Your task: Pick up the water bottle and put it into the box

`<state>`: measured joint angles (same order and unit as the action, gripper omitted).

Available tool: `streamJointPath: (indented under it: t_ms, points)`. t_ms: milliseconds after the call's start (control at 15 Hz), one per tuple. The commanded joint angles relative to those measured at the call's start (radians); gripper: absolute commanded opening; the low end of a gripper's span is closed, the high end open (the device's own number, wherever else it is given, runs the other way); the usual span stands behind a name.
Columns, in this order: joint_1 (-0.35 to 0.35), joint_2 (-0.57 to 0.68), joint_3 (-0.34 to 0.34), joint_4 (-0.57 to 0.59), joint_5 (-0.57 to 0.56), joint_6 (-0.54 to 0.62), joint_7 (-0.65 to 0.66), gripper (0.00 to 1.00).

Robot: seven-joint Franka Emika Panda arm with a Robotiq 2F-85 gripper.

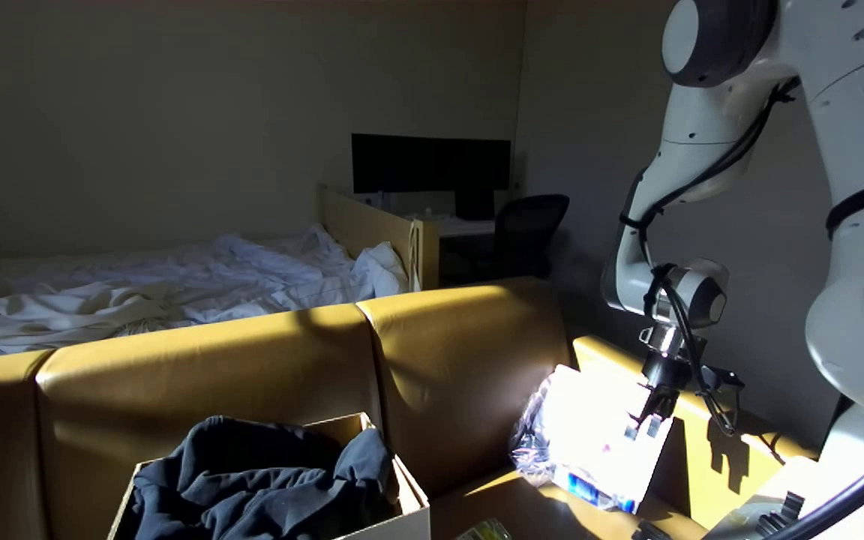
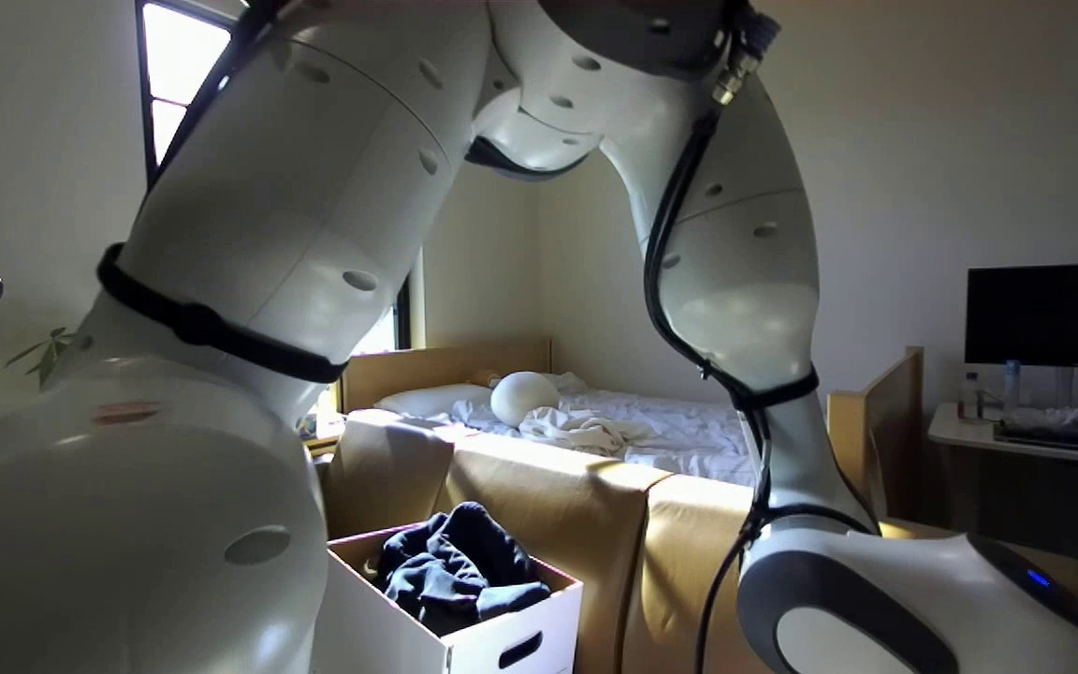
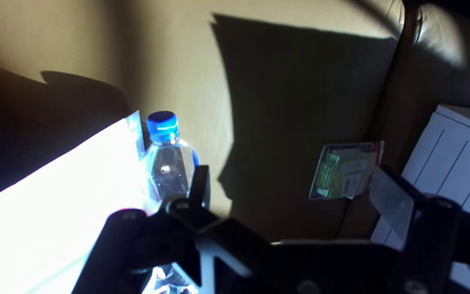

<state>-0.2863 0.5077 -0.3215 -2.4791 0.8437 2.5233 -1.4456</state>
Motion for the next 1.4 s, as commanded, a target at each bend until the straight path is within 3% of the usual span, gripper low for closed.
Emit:
streamJointPath:
  t_ms: [0, 67, 133, 267, 467, 600, 733, 1000, 1200, 1333]
  points:
    - [-0.101, 0.233, 0.08, 0.099, -0.121, 0.106, -0.035, 1.0]
    - [-0.124, 0.253, 0.111, 0.093, -0.149, 0.137, -0.04, 1.0]
    - [-0.13, 0.174, 0.111, 0.064, -0.169, 0.107, 0.041, 1.0]
    - [-0.163, 0.228, 0.14, 0.084, -0.197, 0.121, 0.048, 1.0]
    - [-0.159, 0.205, 0.138, 0.076, -0.212, 0.14, 0.06, 1.0]
    - [-0.11, 0.272, 0.107, 0.109, -0.306, 0.169, 0.159, 1.0]
    - [-0.113, 0.347, 0.114, 0.157, -0.429, 0.191, 0.247, 1.0]
    - [-0.204, 0.49, 0.217, 0.289, -0.572, 0.245, 0.289, 1.0]
    - [-0.289, 0.585, 0.307, 0.365, -0.614, 0.417, 0.265, 1.0]
    - [-0.325, 0.63, 0.326, 0.397, -0.66, 0.483, 0.291, 1.0]
